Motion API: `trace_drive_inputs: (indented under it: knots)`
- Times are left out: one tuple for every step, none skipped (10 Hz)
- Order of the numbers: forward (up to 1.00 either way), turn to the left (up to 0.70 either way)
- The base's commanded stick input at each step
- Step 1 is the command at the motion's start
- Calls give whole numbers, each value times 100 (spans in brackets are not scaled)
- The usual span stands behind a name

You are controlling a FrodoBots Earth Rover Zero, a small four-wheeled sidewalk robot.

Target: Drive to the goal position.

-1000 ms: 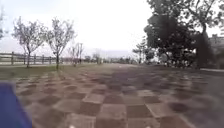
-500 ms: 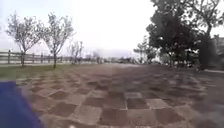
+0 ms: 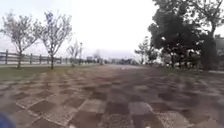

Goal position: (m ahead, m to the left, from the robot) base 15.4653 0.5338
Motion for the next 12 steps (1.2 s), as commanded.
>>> trace_drive_inputs:
  knots:
    - [100,0]
    - [100,0]
    - [100,0]
    - [100,0]
    - [100,0]
    - [100,0]
    - [100,0]
    - [100,0]
    - [100,0]
    - [100,0]
    - [100,0]
    - [100,0]
